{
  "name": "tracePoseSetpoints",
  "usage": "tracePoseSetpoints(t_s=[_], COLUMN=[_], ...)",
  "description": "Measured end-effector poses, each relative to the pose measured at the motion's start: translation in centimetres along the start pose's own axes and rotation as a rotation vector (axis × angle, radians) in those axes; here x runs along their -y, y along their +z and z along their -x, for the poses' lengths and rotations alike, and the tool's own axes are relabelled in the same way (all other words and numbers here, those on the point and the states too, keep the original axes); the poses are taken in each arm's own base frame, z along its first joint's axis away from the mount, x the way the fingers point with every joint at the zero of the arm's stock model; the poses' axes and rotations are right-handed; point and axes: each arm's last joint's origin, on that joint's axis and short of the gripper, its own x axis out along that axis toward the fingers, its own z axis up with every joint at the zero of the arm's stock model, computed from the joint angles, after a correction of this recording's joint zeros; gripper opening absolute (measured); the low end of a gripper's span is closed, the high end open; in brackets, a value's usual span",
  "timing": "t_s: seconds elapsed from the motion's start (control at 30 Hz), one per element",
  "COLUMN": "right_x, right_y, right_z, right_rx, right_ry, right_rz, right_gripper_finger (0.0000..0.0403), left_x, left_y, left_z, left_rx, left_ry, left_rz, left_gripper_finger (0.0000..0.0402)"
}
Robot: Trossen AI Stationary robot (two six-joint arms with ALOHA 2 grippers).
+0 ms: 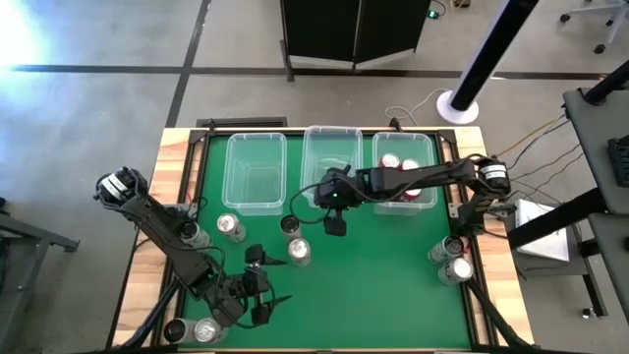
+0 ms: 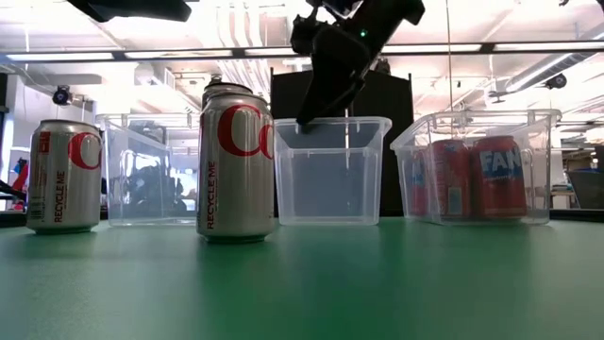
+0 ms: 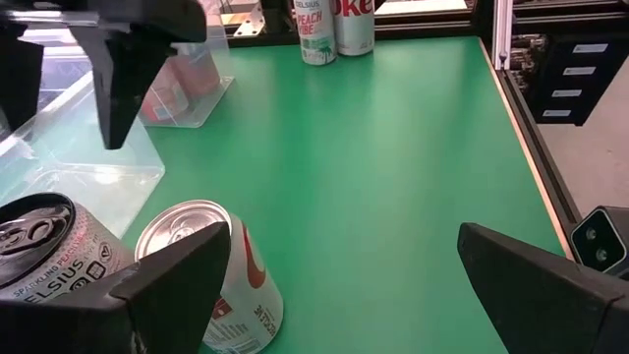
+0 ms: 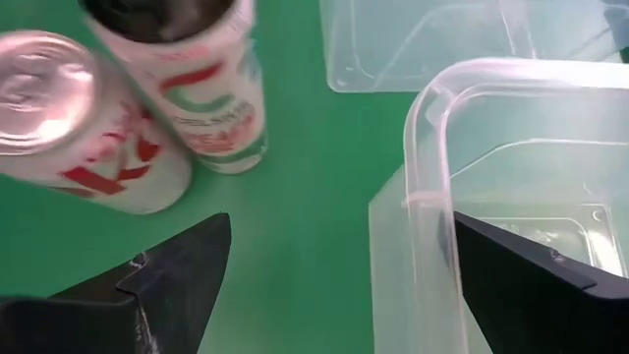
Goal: Sort soda cans
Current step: Put the middle silver soda can into the middle transparent bin
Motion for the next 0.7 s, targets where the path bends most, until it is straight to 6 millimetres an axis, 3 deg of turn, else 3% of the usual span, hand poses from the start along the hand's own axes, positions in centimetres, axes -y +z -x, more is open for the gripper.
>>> tracePoseSetpoints(t_s=[0.7], right_x=[-1.7], right_y=[0.2], right_z=[0.6], right_rx=[0.013], right_ry=[0.049], right_rz=[0.001], right_gripper_finger=[0.0359], left_x=[0.0], left_y=[0.0], left_z=[0.0], left_rx=[0.002], left_ry=[-0.001], left_rz=[0.003], left_gripper_finger=[0.0382])
